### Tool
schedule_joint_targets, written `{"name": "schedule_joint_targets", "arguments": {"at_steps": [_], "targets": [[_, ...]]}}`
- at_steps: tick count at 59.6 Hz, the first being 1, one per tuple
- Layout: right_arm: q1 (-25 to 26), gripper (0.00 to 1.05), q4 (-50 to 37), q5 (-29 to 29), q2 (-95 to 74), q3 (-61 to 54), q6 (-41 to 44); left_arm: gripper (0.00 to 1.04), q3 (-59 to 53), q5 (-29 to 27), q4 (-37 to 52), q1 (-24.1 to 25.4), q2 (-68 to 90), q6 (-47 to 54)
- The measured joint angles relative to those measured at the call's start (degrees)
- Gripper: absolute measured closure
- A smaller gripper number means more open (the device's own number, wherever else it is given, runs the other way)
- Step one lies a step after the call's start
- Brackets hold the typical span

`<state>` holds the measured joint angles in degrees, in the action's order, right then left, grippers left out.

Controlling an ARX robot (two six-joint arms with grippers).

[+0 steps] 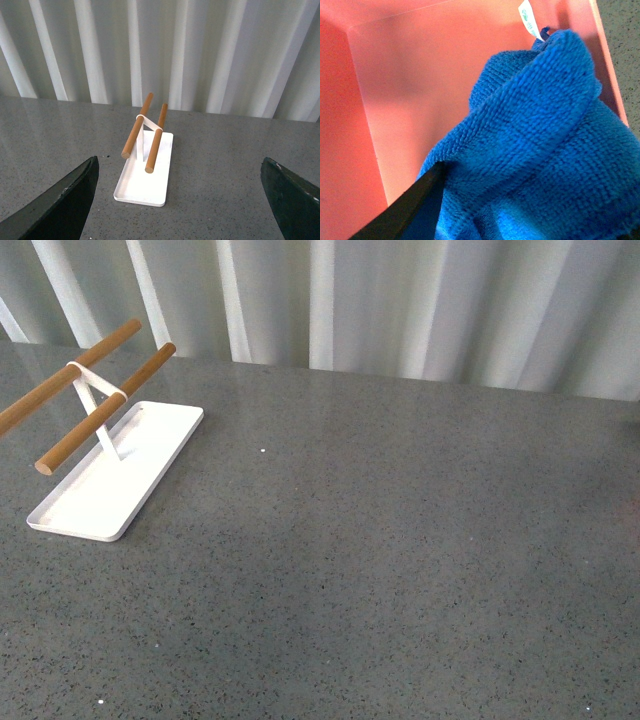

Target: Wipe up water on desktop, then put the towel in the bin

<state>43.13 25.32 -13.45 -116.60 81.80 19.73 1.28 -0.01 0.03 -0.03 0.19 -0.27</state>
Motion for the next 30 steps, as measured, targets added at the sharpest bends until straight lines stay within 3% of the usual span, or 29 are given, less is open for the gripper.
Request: {"name": "schedule_joint_targets", "arguments": {"at_steps": [8,19,30], "targets": [[-0.11,0.06,1.27,-0.07,0.00,-0.02,1.31,0.07,0.00,0.00,0.00,0.00,0.00,0.00],[-0.04,0.07,2.62,0.90,0.00,-0.94,2.69,0.07,0.00,0.00,0.00,0.00,0.00,0.00],[0.04,0.07,4.66,5.49,-0.13,-1.53,3.04,0.07,0.00,0.00,0.00,0.00,0.00,0.00]]}}
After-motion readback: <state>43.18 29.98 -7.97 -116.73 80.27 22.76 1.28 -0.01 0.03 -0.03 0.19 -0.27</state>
